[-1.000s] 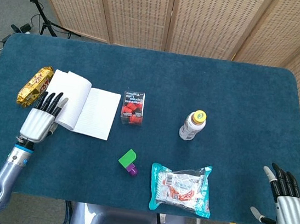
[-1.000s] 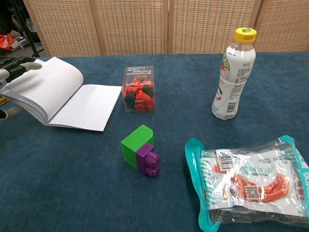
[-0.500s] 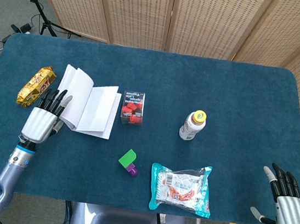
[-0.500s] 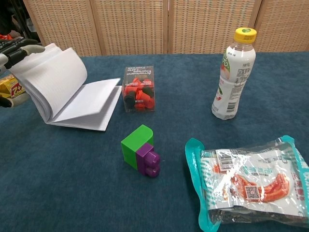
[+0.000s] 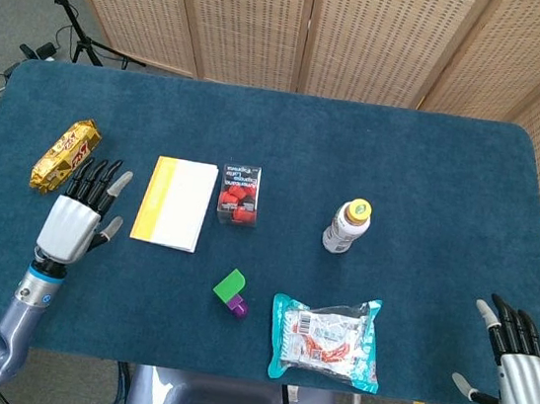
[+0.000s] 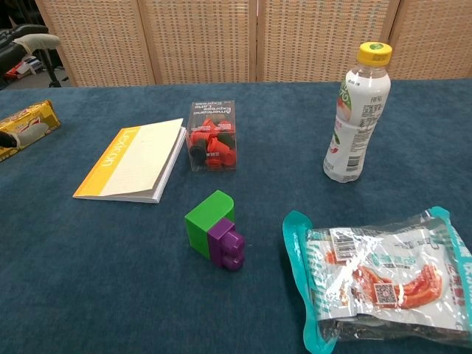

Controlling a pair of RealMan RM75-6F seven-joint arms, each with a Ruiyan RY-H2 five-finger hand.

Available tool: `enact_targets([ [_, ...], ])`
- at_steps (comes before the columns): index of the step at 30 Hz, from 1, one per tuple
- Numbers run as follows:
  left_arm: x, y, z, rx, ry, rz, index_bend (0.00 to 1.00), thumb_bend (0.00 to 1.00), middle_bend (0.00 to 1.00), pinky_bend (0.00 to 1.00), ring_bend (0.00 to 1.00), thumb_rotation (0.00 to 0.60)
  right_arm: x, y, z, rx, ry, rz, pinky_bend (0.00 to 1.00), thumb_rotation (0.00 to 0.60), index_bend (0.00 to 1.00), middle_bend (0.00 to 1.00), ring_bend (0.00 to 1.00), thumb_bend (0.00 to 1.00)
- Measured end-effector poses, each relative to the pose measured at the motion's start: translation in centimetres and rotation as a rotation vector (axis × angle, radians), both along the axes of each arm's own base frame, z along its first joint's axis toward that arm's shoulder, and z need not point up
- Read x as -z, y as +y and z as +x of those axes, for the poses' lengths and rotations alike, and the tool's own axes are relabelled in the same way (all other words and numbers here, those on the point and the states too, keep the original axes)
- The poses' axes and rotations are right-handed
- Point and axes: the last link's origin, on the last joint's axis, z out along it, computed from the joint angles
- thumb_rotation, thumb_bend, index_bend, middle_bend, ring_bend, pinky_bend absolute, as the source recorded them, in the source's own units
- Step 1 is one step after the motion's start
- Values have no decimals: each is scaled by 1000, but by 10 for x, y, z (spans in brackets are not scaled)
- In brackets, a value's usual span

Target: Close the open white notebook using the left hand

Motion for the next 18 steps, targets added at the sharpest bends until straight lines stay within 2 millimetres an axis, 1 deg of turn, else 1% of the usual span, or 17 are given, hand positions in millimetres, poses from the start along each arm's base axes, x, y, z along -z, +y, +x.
enact_targets([
  [4, -4, -12, -1, -57, -16, -23, 0, 304, 0, 0, 0, 600, -2, -1, -2, 9, 0, -8, 0, 600, 0, 0, 0, 39],
  [8, -12, -33, 0, -153, -9, -61, 0, 304, 0, 0, 0, 600, -4, -2, -3, 17, 2, -18, 0, 600, 0, 0, 0, 39],
  [13, -30, -68, 4, -303, -17, -115, 0, 299, 0, 0, 0, 600, -3, -3, -4, 22, 13, -21, 0, 600, 0, 0, 0, 39],
  [16, -49, -96, -4, -415, 26, -131, 0, 297, 0, 0, 0, 600, -1, -3, -3, 23, 25, -16, 0, 600, 0, 0, 0, 39],
  [18, -57, -107, -10, -460, 61, -136, 0, 297, 0, 0, 0, 600, 0, -3, -2, 21, 28, -15, 0, 600, 0, 0, 0, 39],
])
